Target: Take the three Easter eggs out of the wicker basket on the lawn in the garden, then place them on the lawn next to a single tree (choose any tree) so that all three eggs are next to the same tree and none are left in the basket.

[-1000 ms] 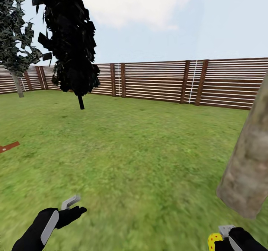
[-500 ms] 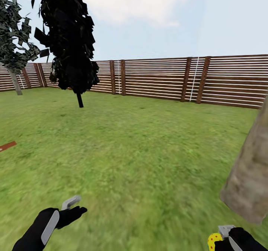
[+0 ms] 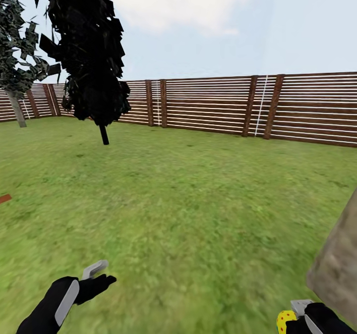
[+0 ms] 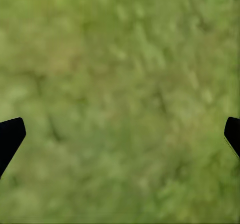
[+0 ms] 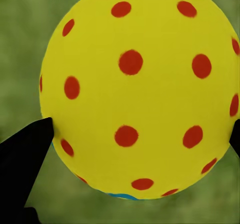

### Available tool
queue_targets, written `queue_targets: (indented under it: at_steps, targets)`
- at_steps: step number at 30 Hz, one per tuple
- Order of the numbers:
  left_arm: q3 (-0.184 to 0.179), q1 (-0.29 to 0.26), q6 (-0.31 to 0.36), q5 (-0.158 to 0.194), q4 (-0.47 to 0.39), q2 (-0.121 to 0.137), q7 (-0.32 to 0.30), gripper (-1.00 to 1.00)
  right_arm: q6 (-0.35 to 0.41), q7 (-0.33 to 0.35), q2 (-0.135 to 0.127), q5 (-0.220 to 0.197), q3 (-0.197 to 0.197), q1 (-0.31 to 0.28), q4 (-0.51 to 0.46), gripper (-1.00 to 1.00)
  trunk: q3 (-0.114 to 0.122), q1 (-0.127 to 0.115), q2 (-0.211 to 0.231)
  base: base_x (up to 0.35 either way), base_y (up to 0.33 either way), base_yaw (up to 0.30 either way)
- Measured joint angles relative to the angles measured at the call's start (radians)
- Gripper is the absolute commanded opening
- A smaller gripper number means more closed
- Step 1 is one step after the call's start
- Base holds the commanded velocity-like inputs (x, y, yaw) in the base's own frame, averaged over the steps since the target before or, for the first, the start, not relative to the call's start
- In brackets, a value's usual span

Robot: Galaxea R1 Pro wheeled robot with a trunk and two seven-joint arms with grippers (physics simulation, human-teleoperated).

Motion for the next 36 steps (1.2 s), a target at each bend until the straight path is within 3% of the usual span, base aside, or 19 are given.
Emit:
queue_targets:
  at_steps: [2,36]
  targets:
    - [0.0,0.0,0.0,0.0,0.0,0.001,-0.001,1.0,0.0,0.0,0.0,0.0,0.0,0.0,0.0,-1.0,0.0,0.0,0.0,0.043,0.0,0.0]
    - [0.0,0.0,0.0,0.001,-0.003,-0.001,-0.001,1.0,0.0,0.0,0.001,-0.001,0.0,0.0,0.0,-1.0,-0.132,0.016,-0.008,0.001,0.0,0.0]
